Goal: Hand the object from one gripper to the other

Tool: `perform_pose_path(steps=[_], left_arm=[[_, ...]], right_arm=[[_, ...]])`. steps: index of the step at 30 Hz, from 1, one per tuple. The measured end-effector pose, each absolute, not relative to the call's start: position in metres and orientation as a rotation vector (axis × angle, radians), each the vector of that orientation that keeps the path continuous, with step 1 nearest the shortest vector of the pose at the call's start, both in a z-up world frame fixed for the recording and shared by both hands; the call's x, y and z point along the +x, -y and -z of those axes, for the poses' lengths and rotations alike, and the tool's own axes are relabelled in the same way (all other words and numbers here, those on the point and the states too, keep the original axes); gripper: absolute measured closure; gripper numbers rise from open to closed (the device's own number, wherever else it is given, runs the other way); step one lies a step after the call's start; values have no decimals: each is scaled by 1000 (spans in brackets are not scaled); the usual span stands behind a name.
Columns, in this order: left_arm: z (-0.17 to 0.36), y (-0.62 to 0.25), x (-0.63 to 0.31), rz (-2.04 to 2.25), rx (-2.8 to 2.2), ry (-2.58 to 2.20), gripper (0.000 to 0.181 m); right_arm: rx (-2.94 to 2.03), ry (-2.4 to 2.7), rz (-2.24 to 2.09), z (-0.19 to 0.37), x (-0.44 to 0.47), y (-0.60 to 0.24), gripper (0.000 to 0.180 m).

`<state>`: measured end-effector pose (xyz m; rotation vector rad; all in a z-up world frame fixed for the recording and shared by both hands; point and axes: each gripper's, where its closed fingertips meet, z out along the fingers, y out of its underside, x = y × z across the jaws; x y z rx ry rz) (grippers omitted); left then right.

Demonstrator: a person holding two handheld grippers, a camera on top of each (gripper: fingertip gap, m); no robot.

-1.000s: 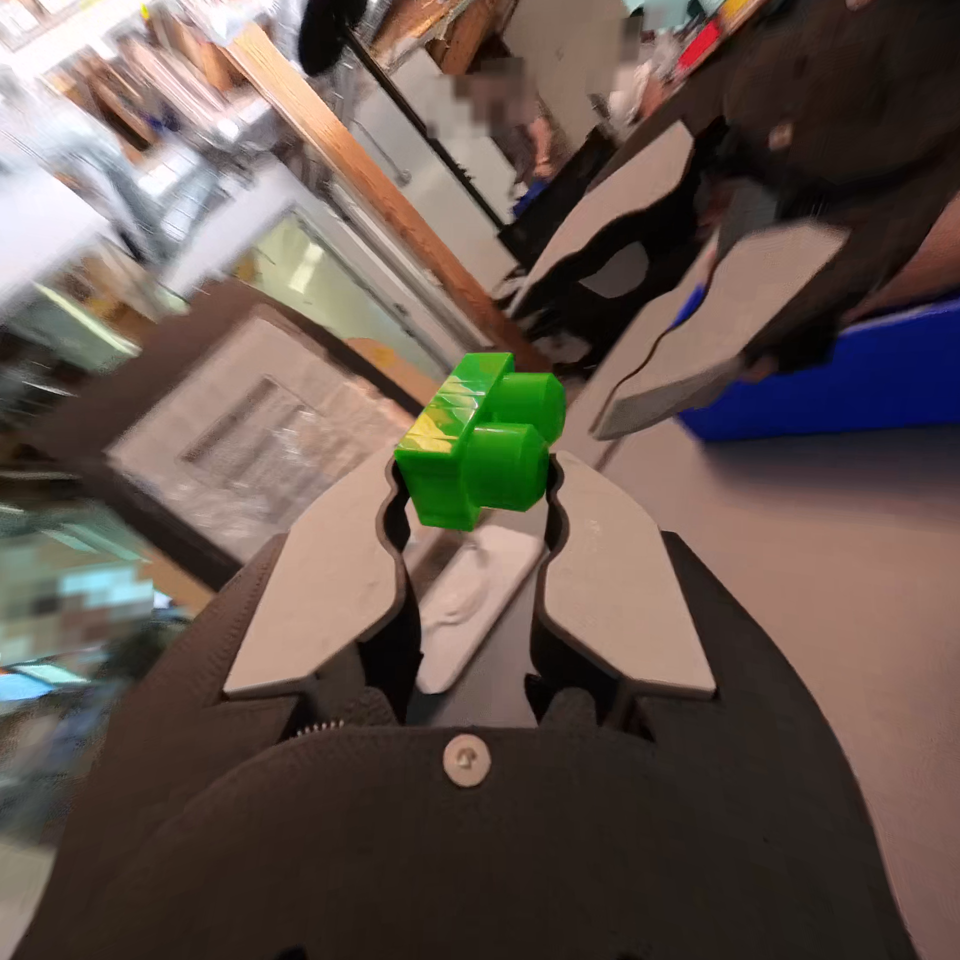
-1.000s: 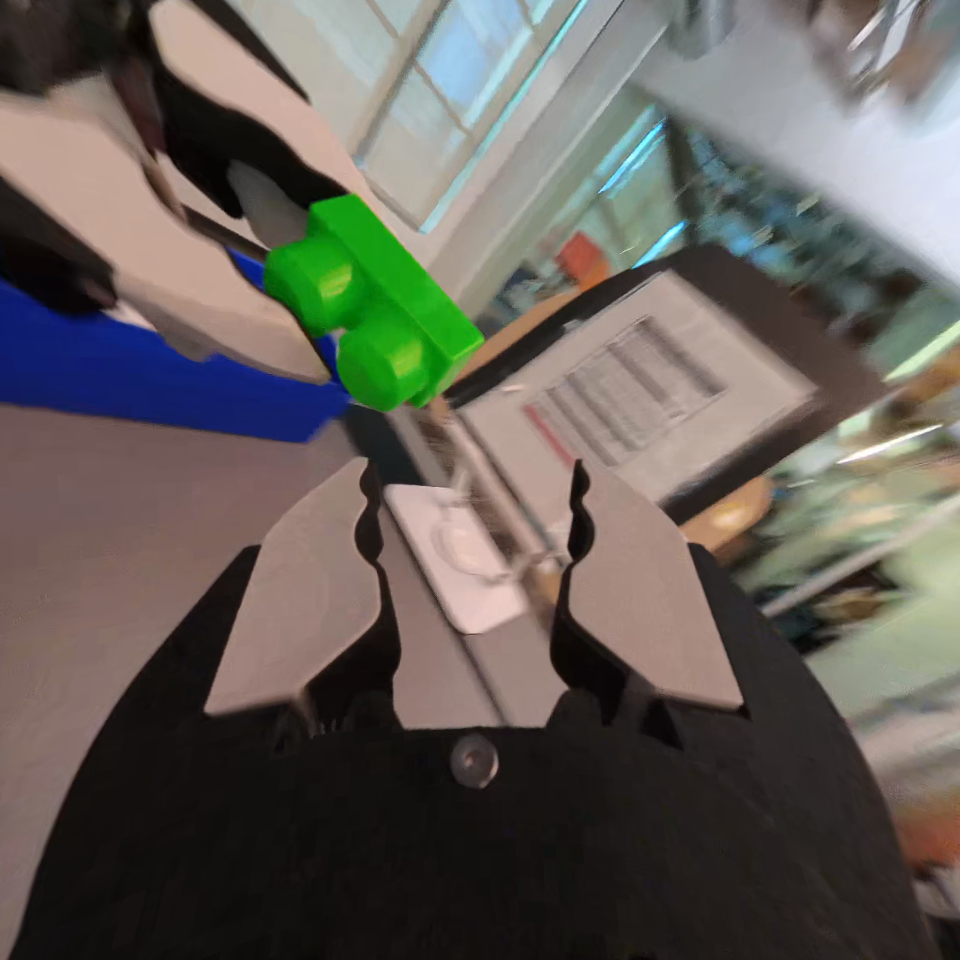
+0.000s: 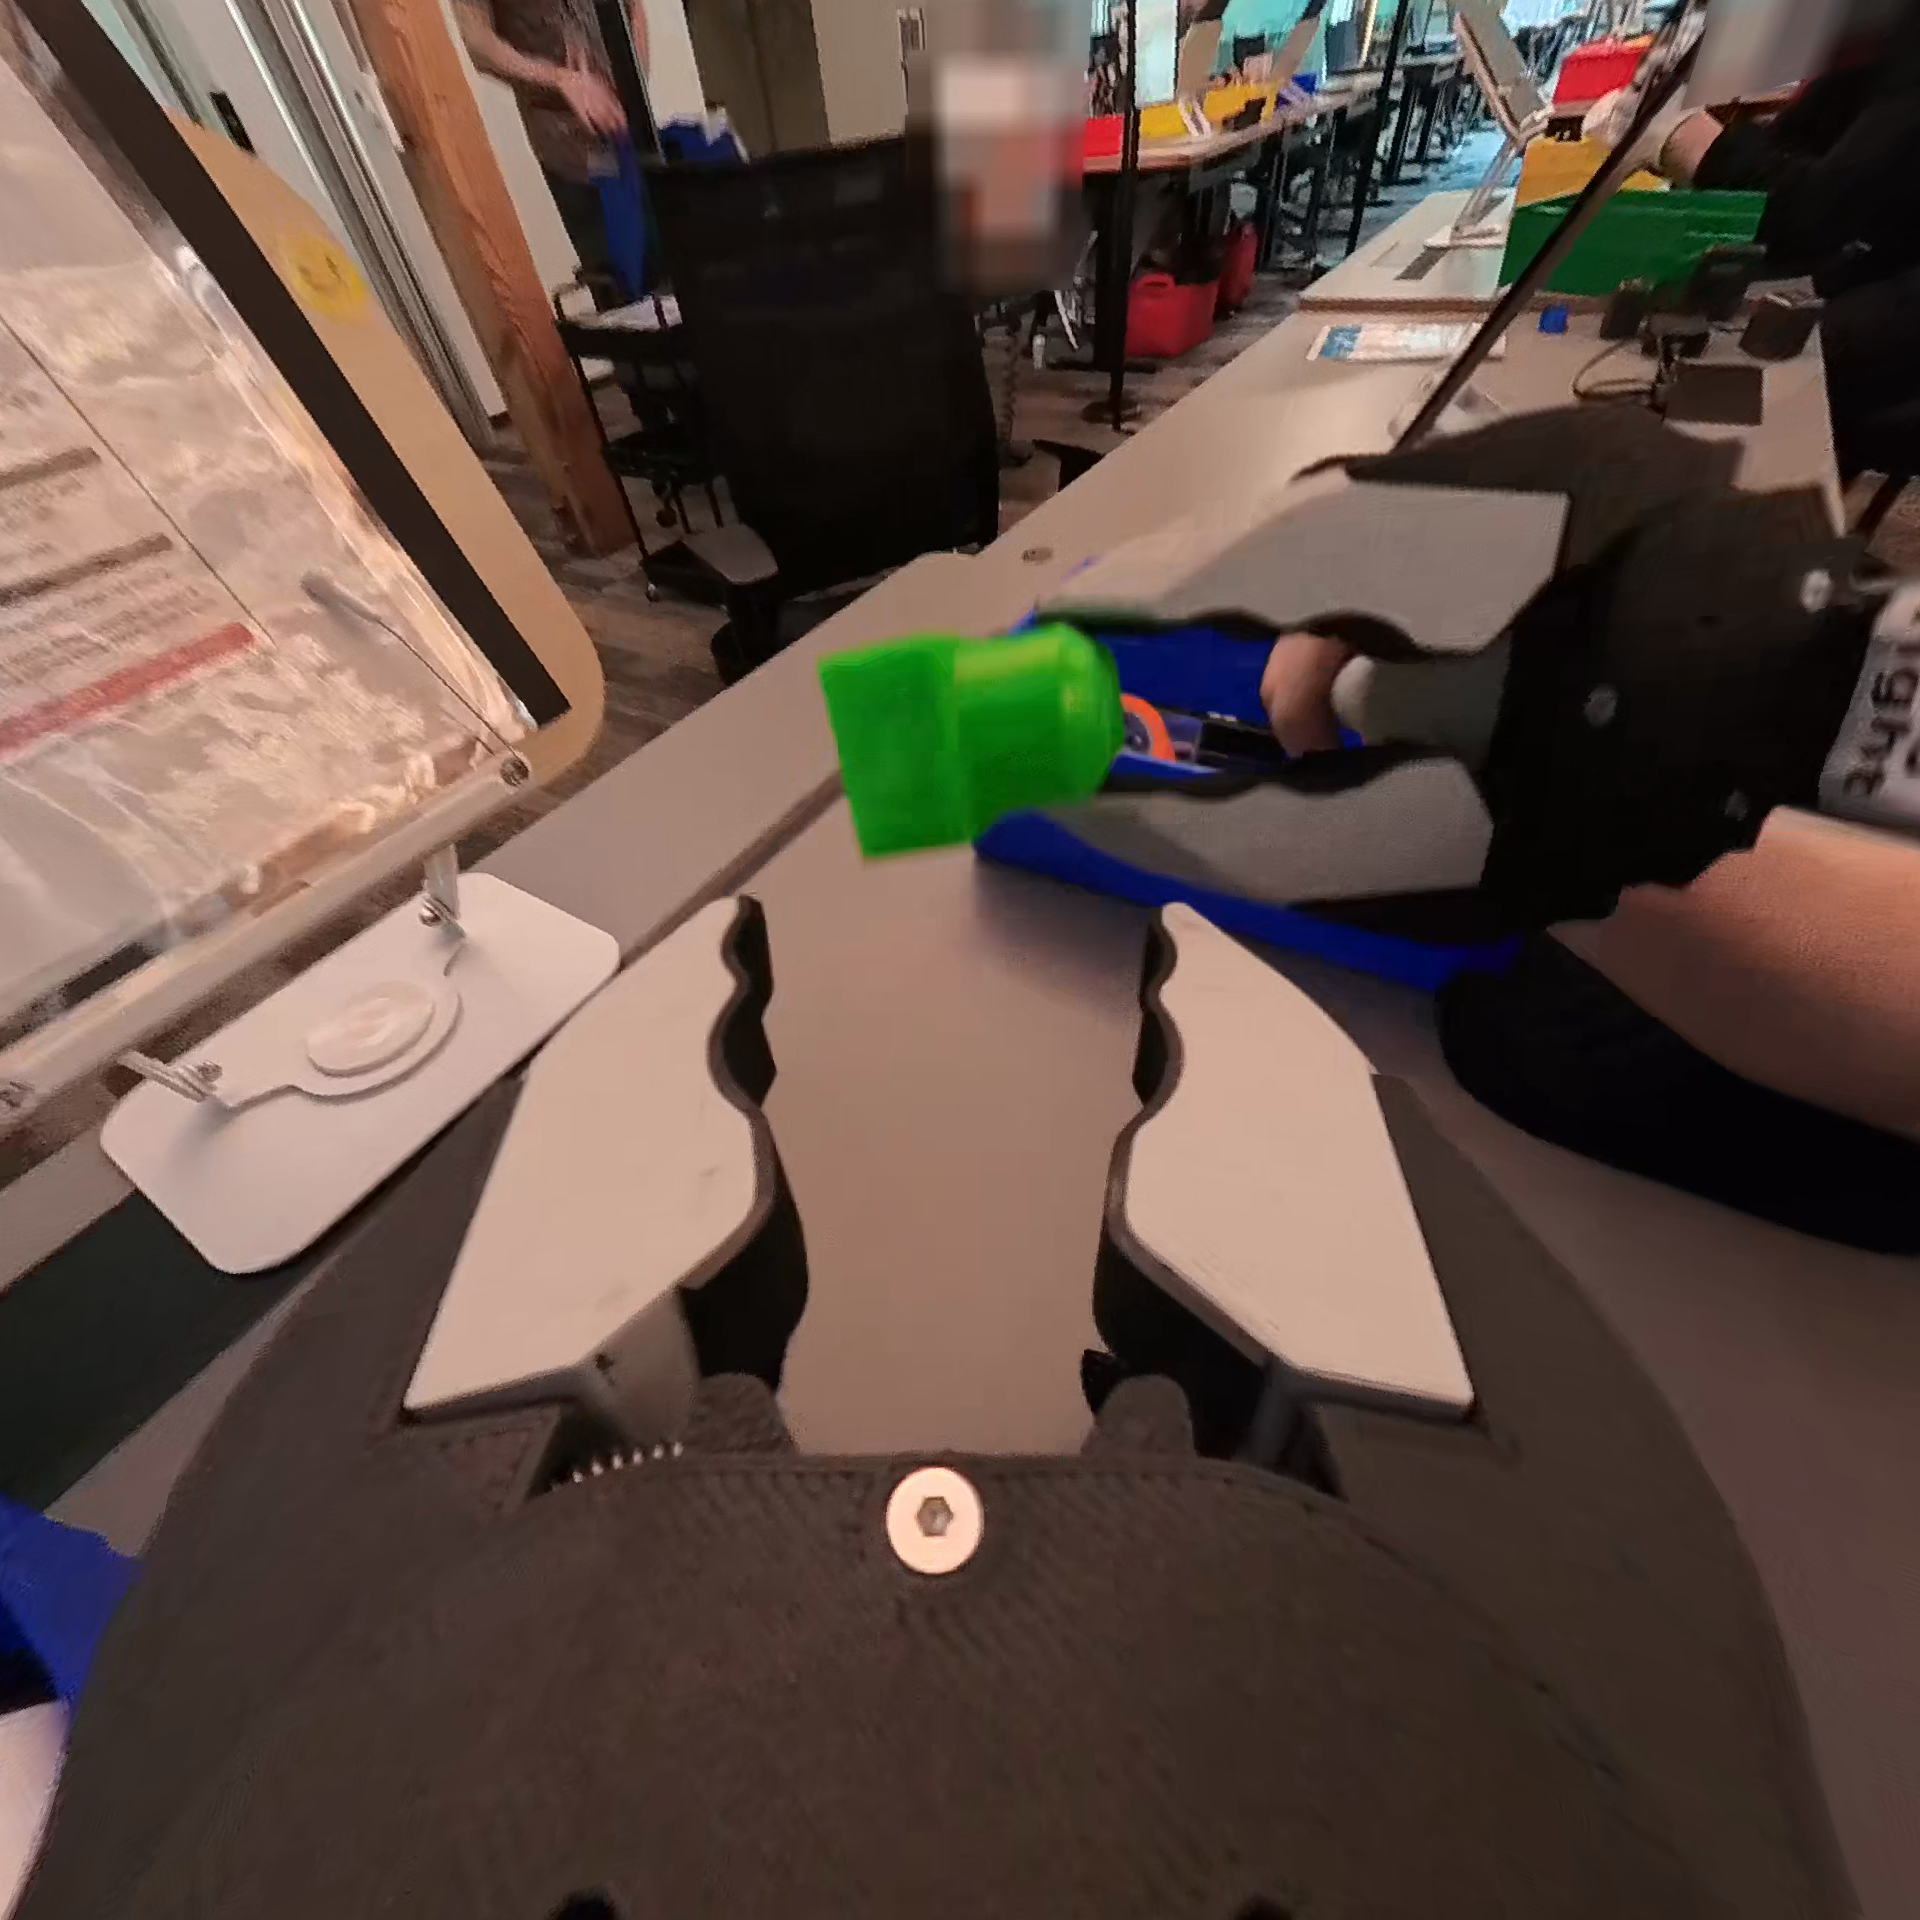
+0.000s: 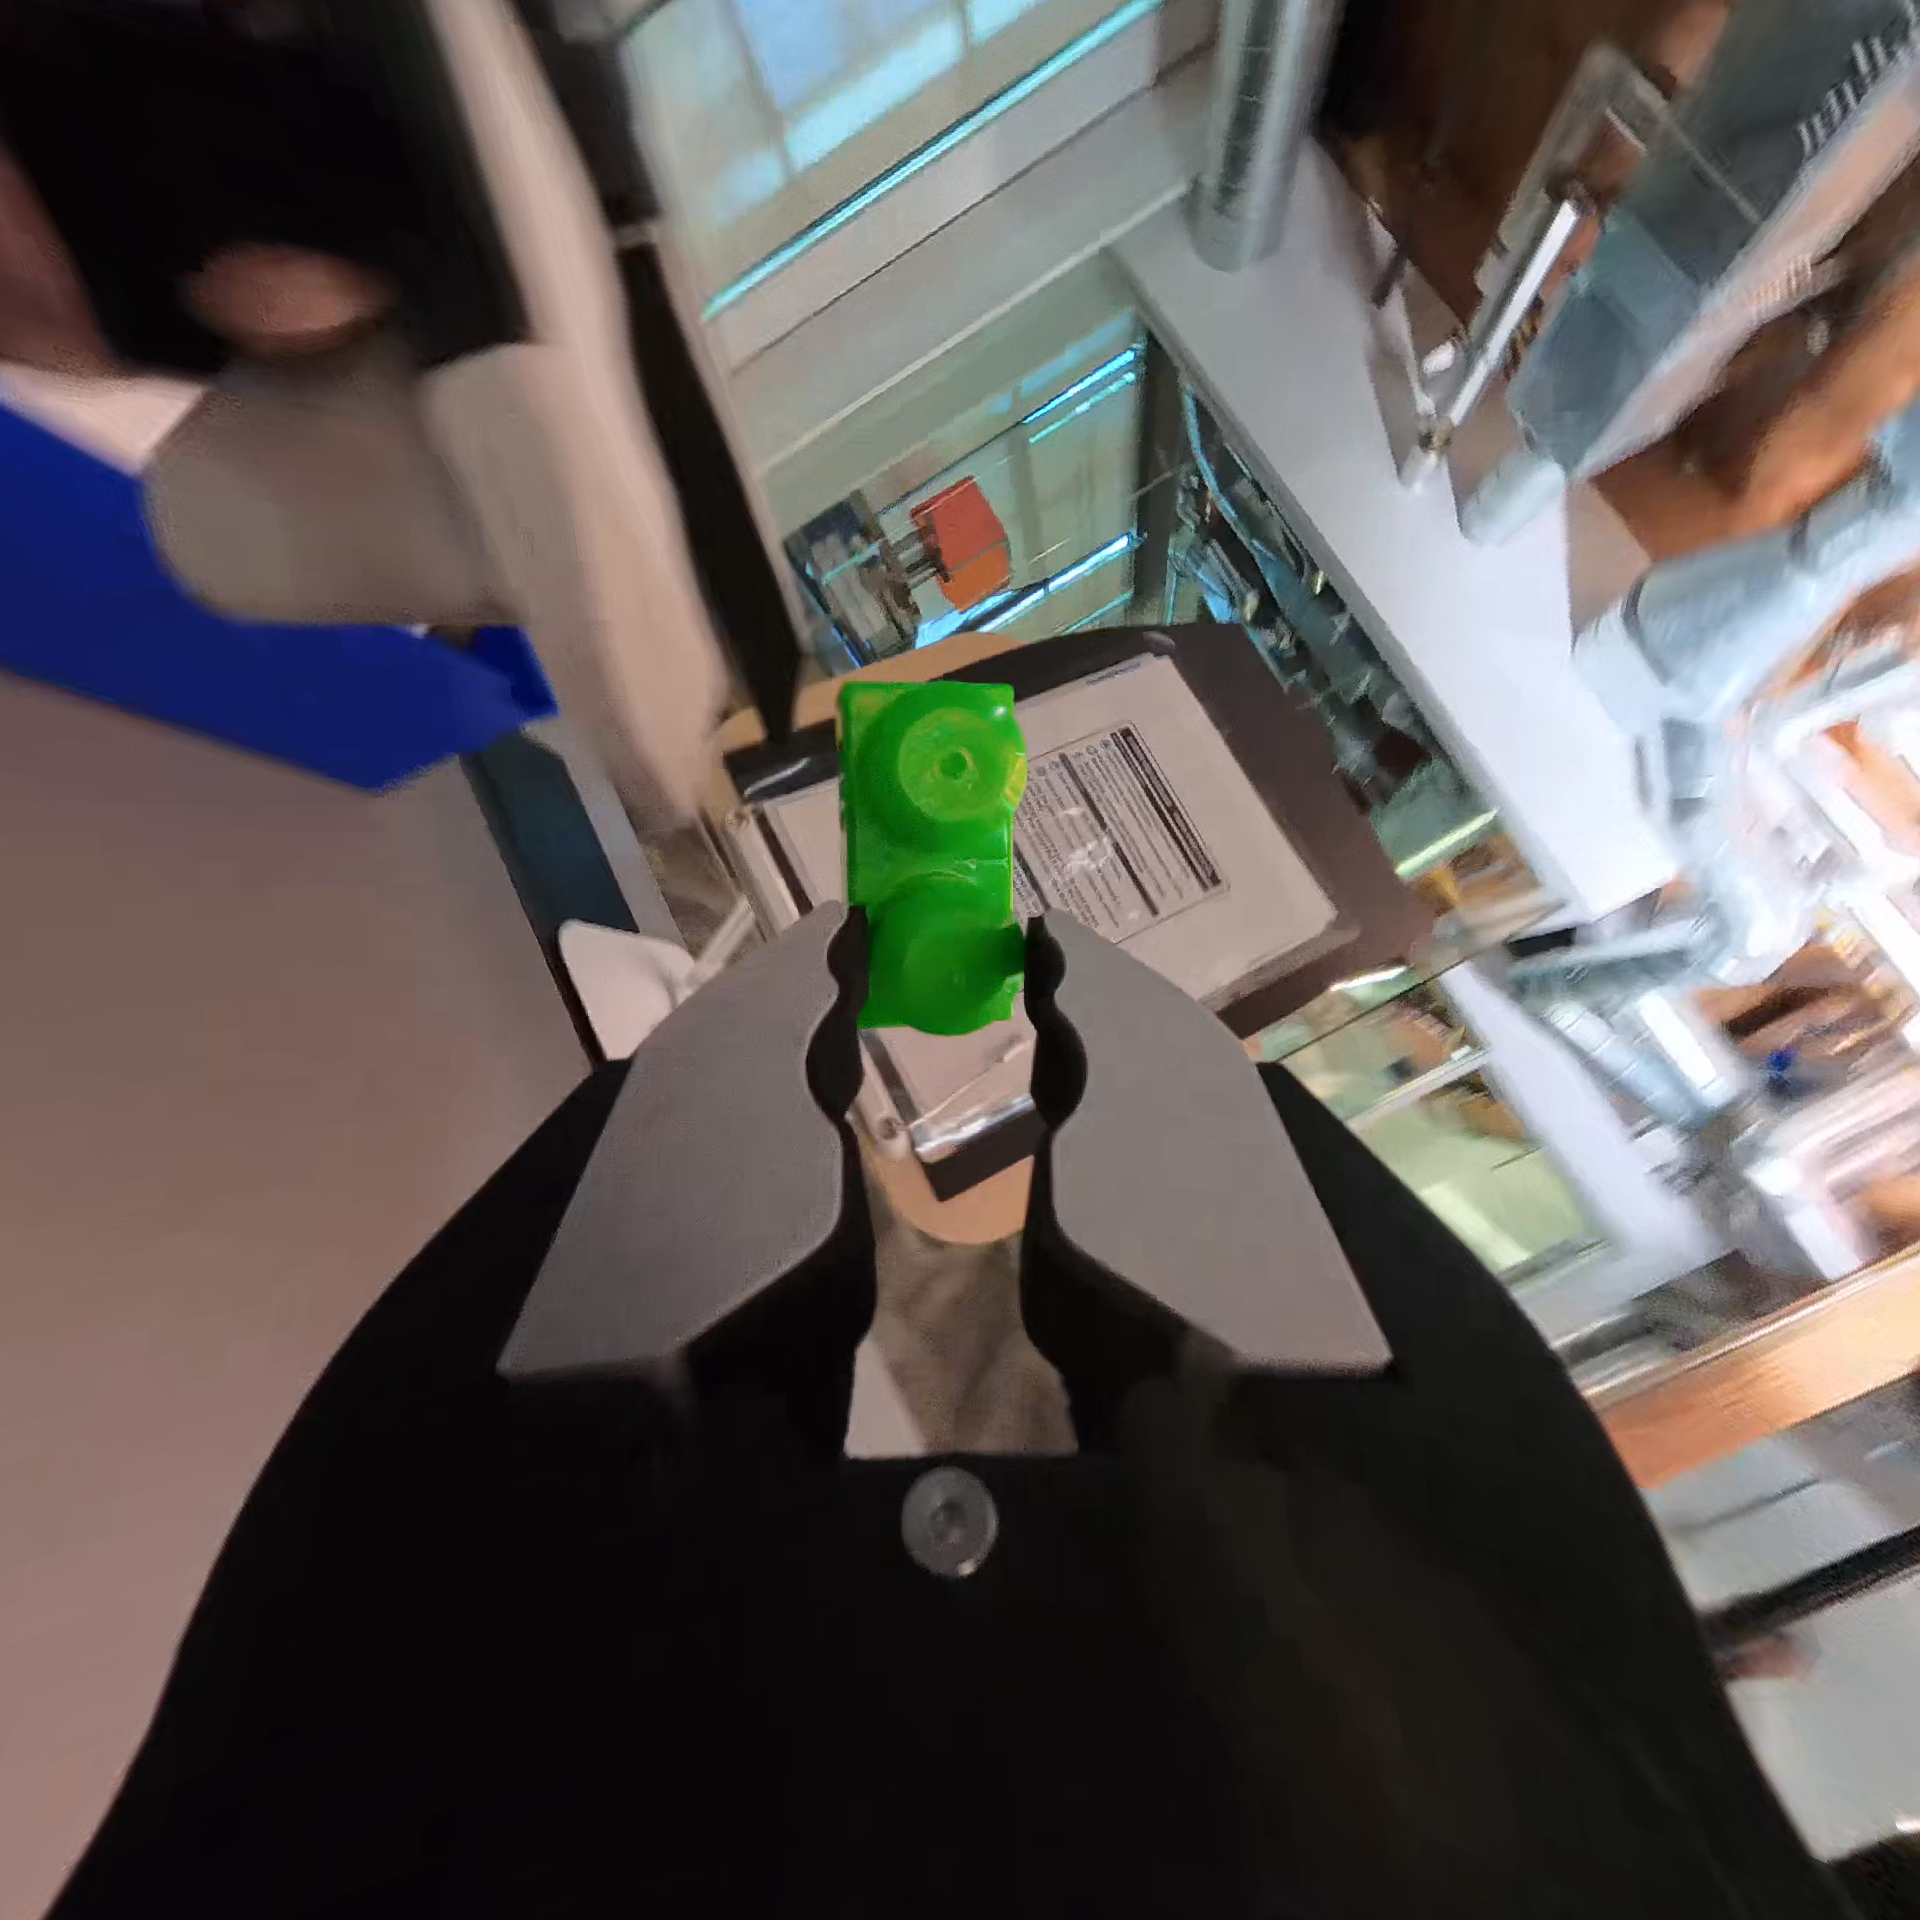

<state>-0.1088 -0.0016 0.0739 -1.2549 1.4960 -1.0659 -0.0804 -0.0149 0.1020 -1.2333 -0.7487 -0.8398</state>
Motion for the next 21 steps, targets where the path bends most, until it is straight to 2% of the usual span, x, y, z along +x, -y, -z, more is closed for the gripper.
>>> perform_pose_path(steps=[3,6,11,14,17,21], left_arm=[[-82,3,-111,1066,-1197,-1479,113],[-90,1,-111,1028,-1128,-1433,112],[-105,2,-112,696,-821,-1353,104],[-103,10,-110,491,-627,-1341,99],[-98,14,-107,547,-642,-1361,89],[-98,16,-109,615,-646,-1398,82]], right_arm=[[-1269,482,469,-123,-60,22,150],[-1287,197,-107,-134,-43,26,150],[-1292,-97,-955,-116,-40,15,150],[-1289,-134,-1286,-104,-59,9,150],[-1319,-60,-1547,-96,-86,12,150],[-1393,67,-1616,-87,-113,18,150]])
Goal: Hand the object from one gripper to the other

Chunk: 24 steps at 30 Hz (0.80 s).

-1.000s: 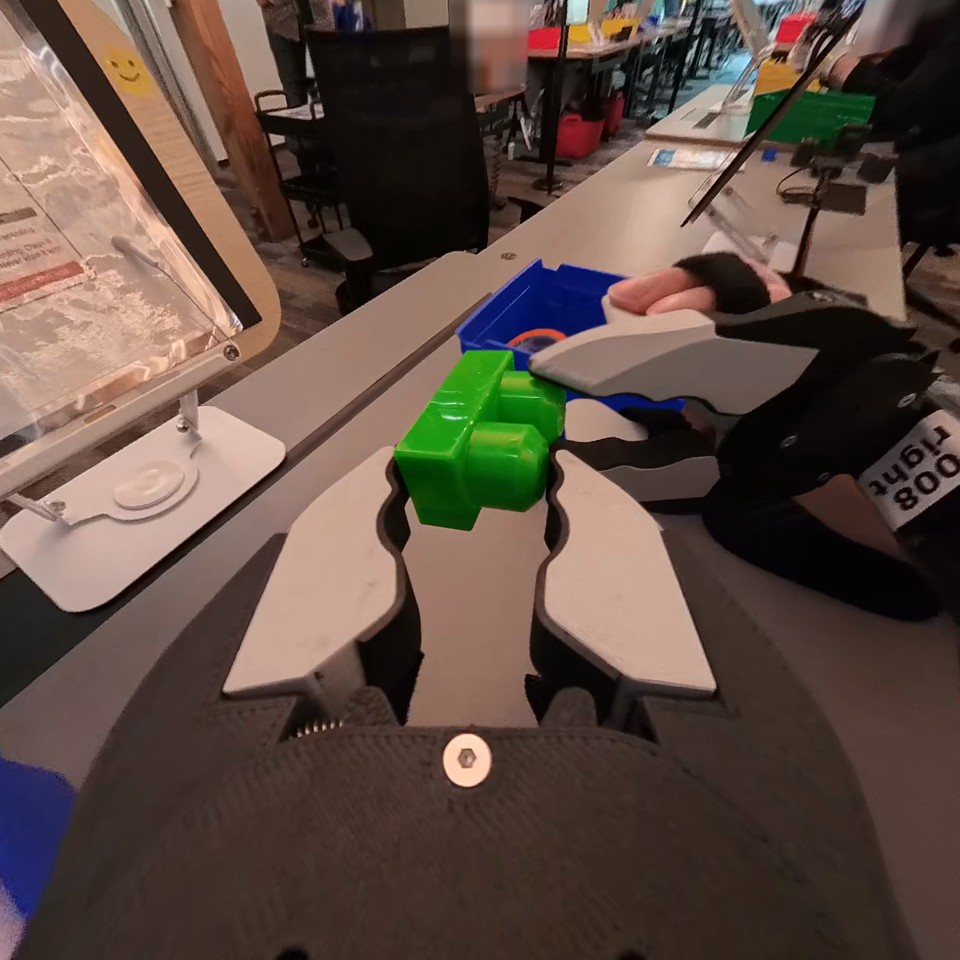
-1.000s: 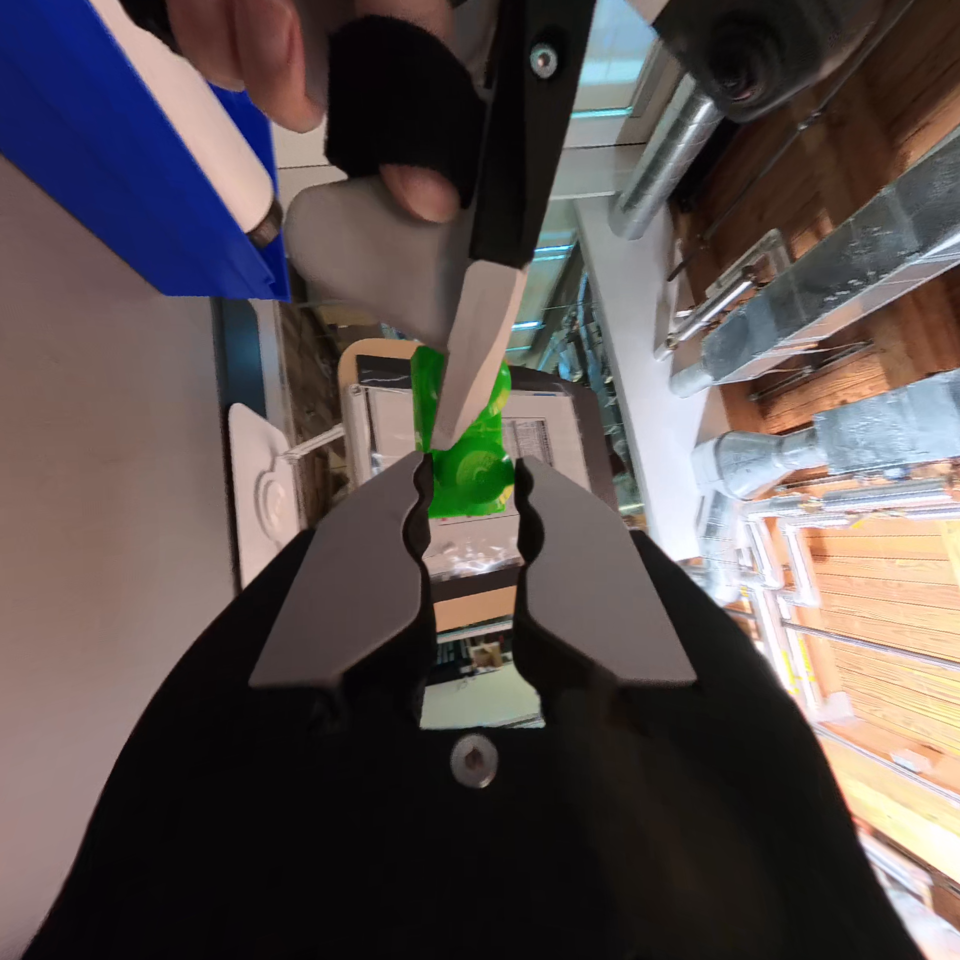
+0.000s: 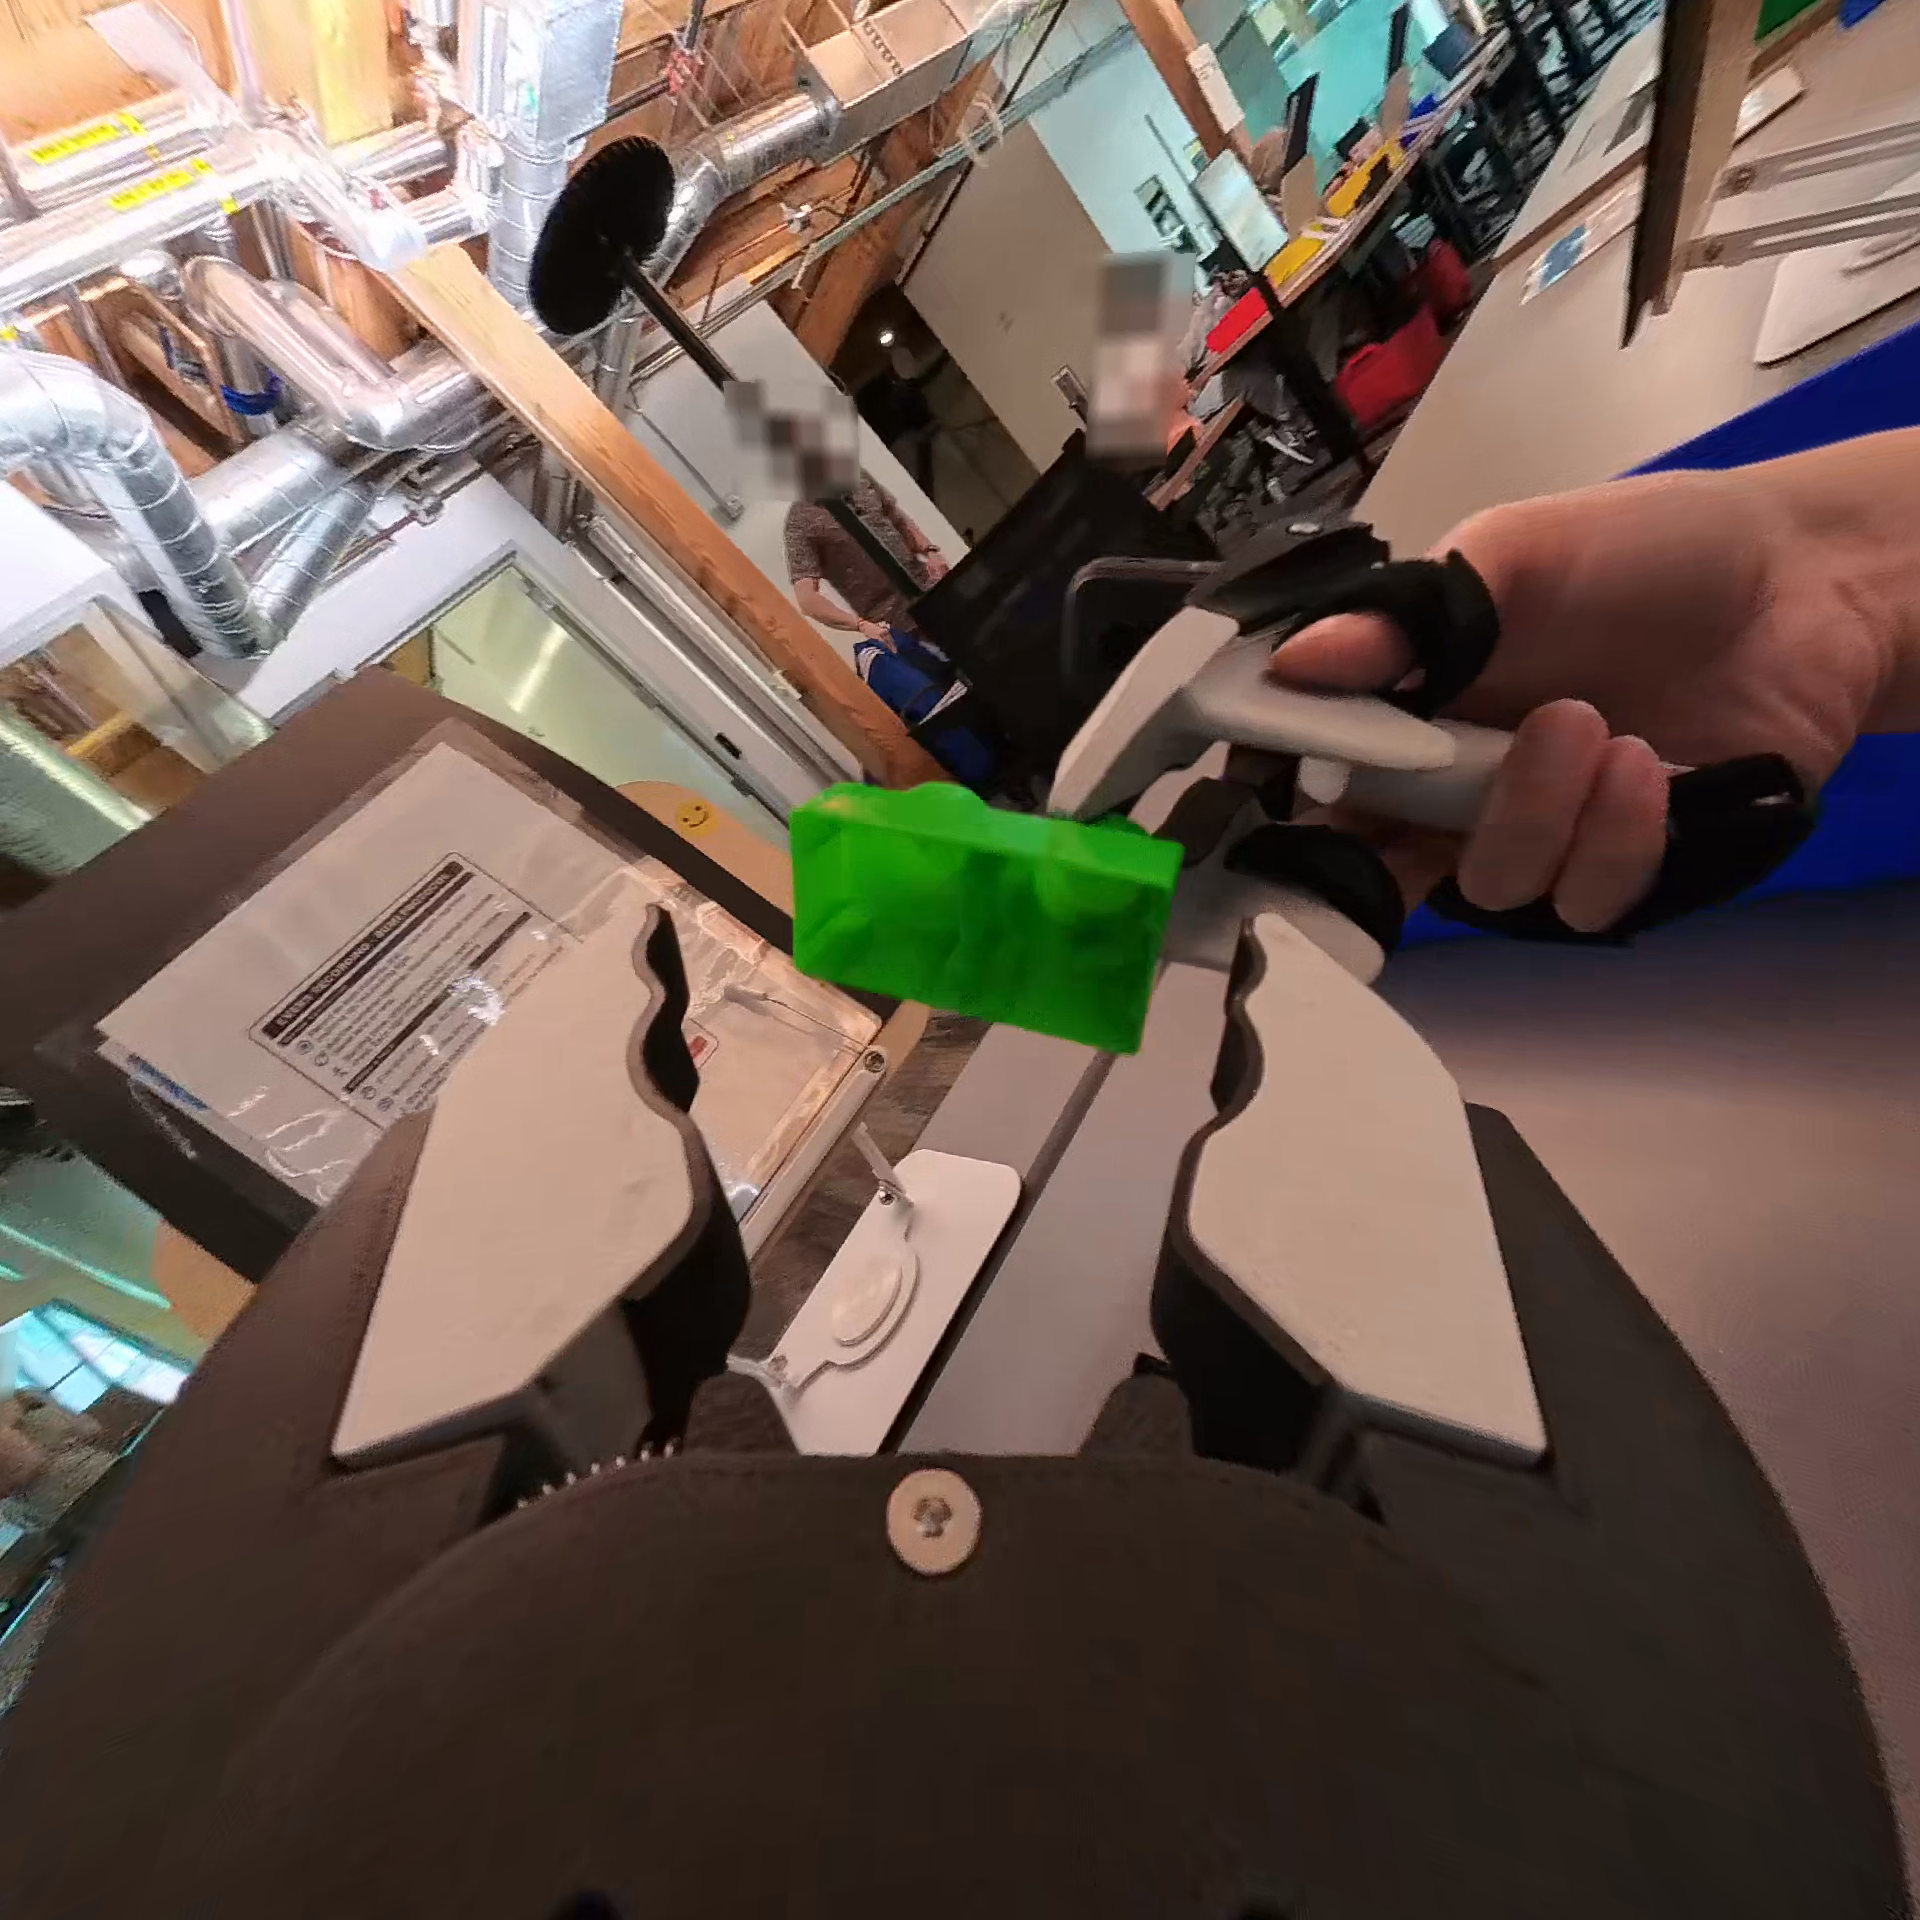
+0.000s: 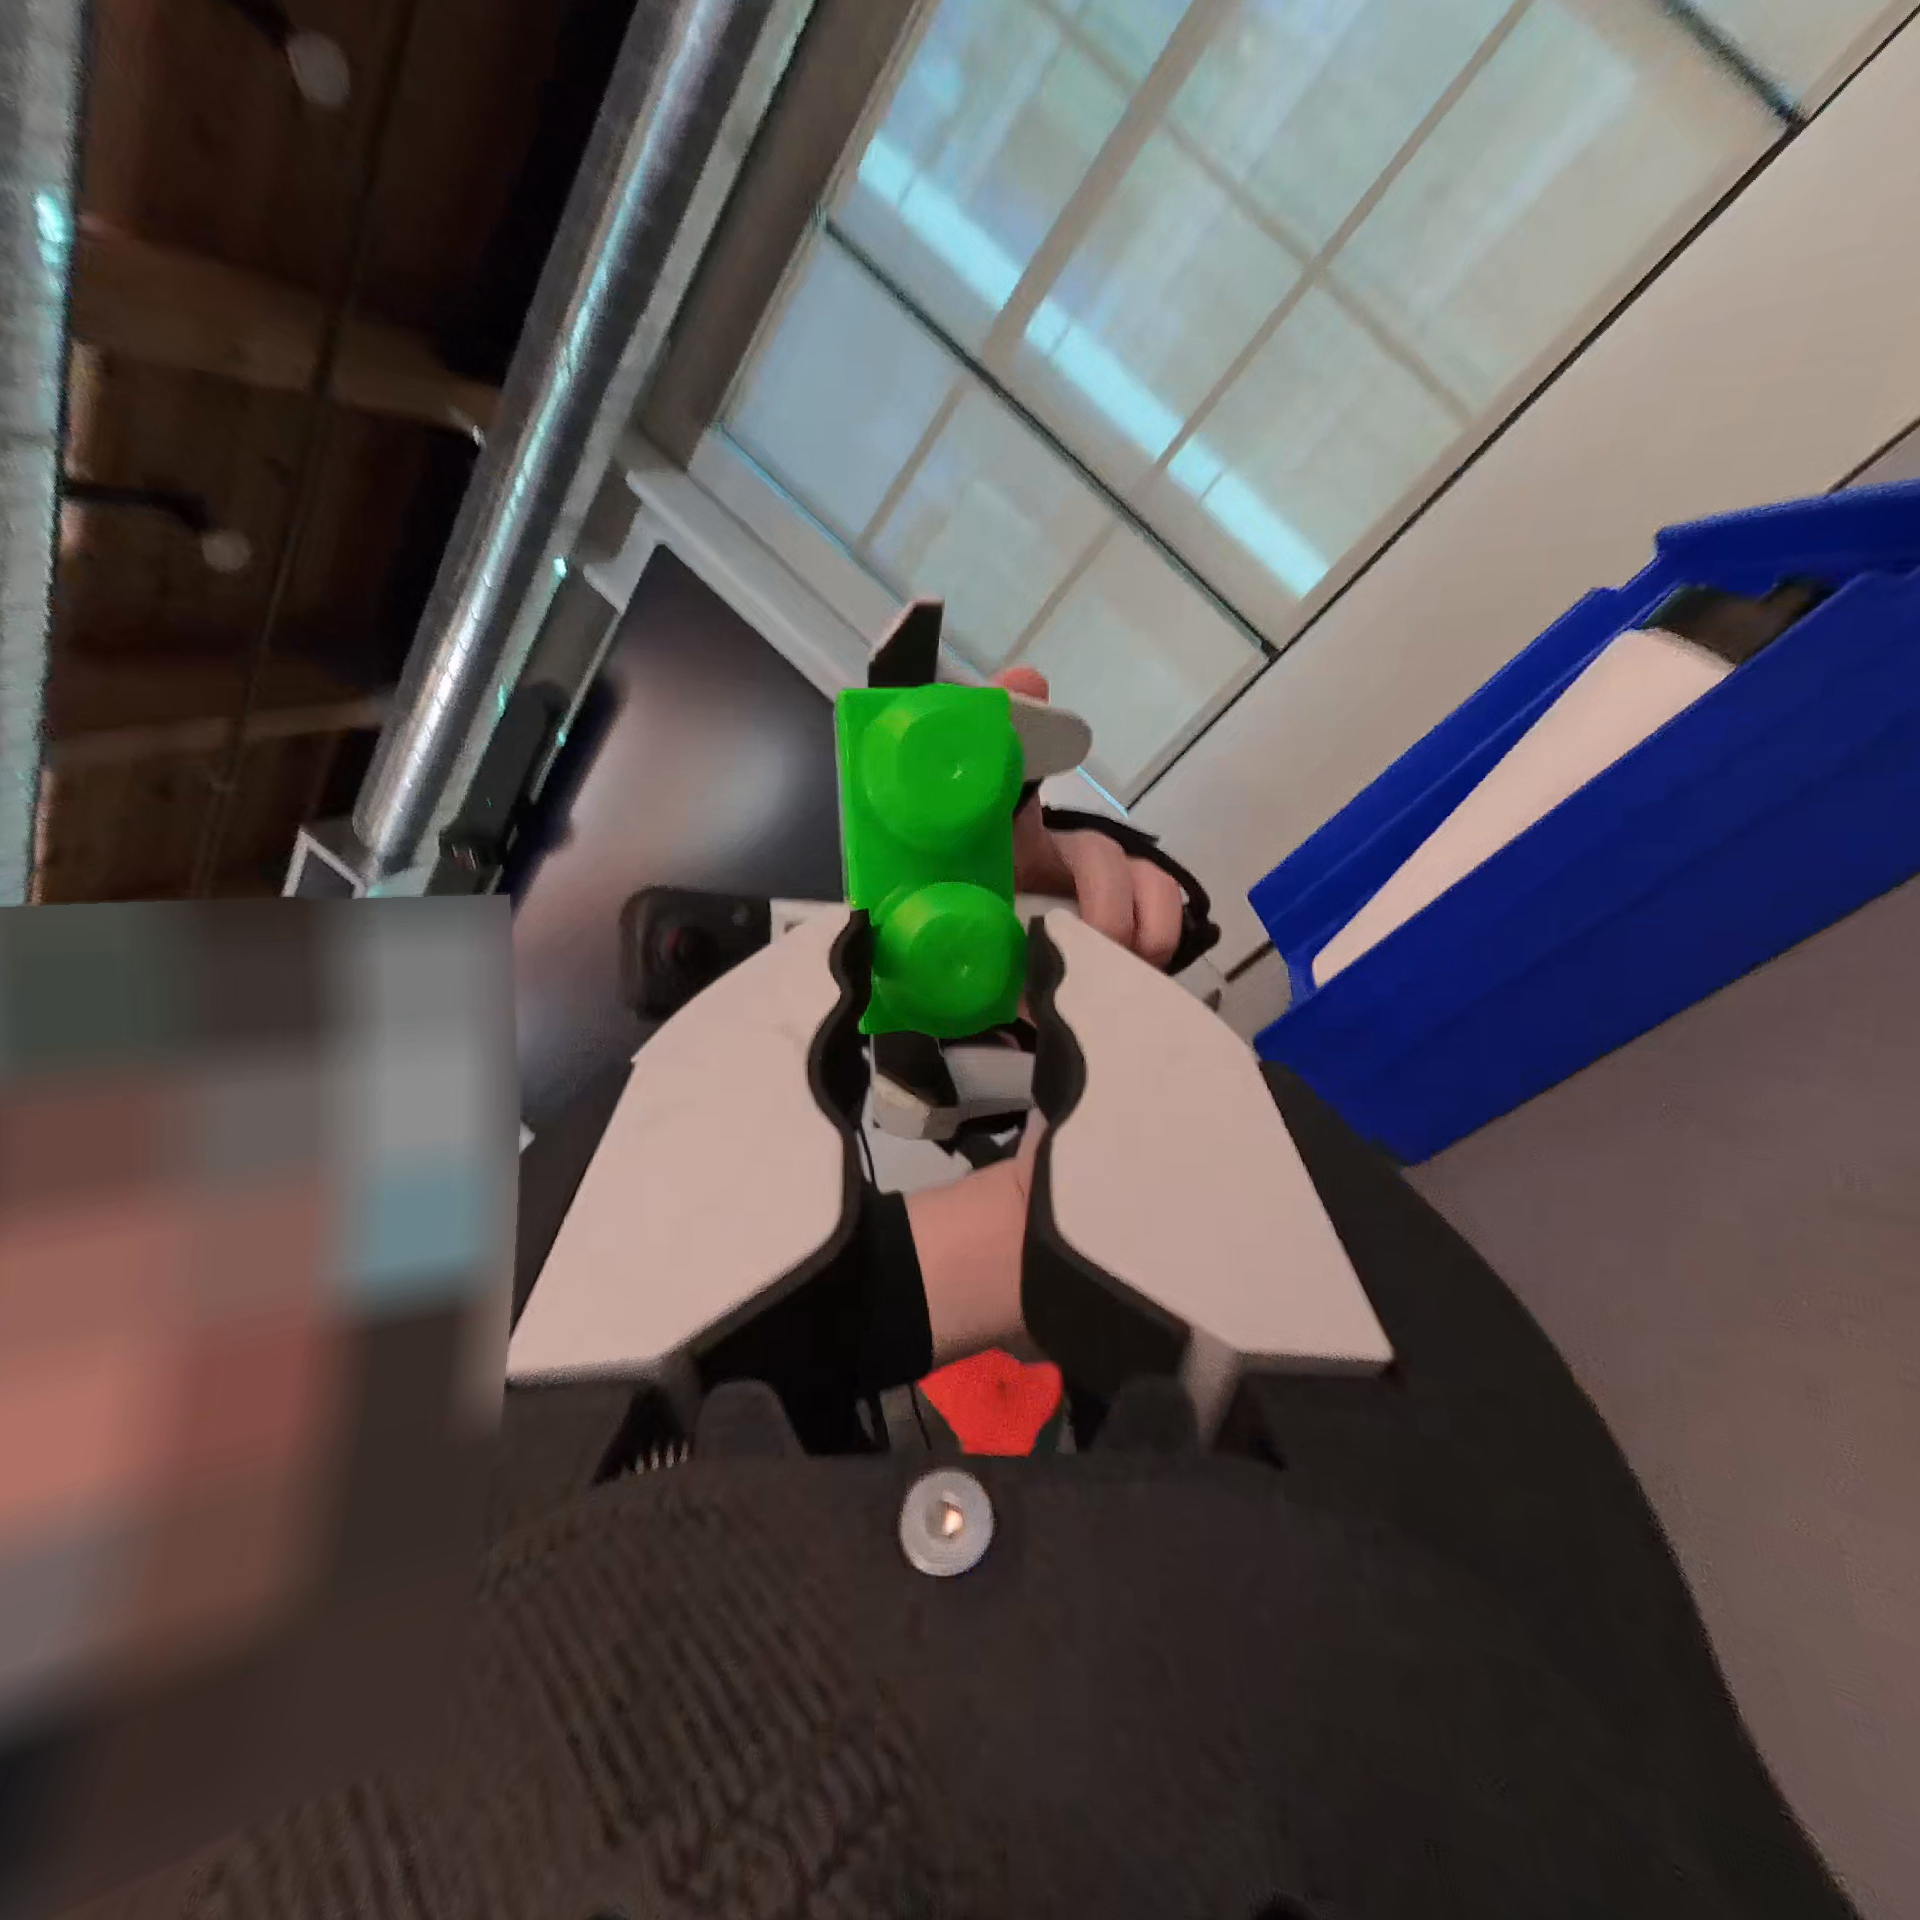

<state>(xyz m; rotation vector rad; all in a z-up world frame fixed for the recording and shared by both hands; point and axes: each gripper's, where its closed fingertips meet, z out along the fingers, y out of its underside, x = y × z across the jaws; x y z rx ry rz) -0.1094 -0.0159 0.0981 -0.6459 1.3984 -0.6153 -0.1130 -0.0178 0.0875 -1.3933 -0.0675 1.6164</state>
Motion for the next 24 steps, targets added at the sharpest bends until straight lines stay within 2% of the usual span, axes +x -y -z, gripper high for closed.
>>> perform_pose_path(steps=[3,7,10,14,17,24], left_arm=[[-90,21,-108,614,-653,-1467,84],[-85,24,-108,542,-611,-1499,96],[-91,3,-108,381,-635,-1425,103],[-96,-21,-112,43,-577,-1346,103],[-90,-18,-108,-33,-547,-1359,103],[-82,-14,-104,-131,-528,-1376,103]], right_arm=[[-1446,176,-1610,-83,-129,24,150],[-1508,199,-1553,-79,-129,20,148],[-1515,159,-1196,-78,-106,1,127],[-1429,257,-629,-98,-88,0,113],[-1454,371,-351,-99,-100,2,107],[-1702,307,-418,-60,-121,-12,105]])
